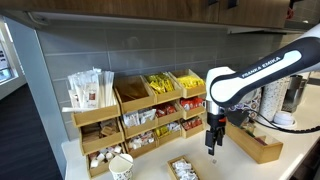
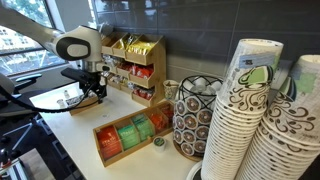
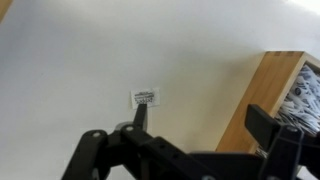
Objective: Pick up the white sachet and put it in the wooden box of white sachets to the left
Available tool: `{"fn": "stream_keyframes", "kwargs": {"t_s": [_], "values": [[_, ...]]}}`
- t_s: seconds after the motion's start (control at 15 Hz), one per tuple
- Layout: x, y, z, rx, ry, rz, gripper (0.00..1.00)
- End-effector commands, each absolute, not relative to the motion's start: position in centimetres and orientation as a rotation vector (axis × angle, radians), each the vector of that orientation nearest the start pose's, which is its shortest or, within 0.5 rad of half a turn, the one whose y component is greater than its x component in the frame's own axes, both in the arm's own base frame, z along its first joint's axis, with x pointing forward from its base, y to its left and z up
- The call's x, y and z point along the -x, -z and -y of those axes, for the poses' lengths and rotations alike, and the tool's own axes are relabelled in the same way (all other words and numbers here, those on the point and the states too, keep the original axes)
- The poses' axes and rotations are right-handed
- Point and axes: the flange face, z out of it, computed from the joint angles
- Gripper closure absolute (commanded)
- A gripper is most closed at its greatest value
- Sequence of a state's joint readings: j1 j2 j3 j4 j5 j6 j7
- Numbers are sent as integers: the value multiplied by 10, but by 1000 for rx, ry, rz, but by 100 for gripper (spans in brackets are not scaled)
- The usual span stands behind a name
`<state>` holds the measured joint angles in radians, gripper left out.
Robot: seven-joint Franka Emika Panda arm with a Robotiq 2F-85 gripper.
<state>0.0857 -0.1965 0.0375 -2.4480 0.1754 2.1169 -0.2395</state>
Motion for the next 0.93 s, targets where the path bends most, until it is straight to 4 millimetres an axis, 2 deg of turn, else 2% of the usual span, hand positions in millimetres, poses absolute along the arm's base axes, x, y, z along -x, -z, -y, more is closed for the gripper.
{"fn": "stream_keyframes", "kwargs": {"t_s": [0.0, 0.33, 0.73, 0.8, 0.87], "values": [[-442, -342, -52, 2904, -140, 425, 0], [-449, -320, -34, 2883, -59, 455, 0], [-453, -301, -23, 2916, 35, 482, 0], [-453, -298, -22, 2922, 48, 485, 1], [-454, -296, -21, 2928, 62, 488, 6]]}}
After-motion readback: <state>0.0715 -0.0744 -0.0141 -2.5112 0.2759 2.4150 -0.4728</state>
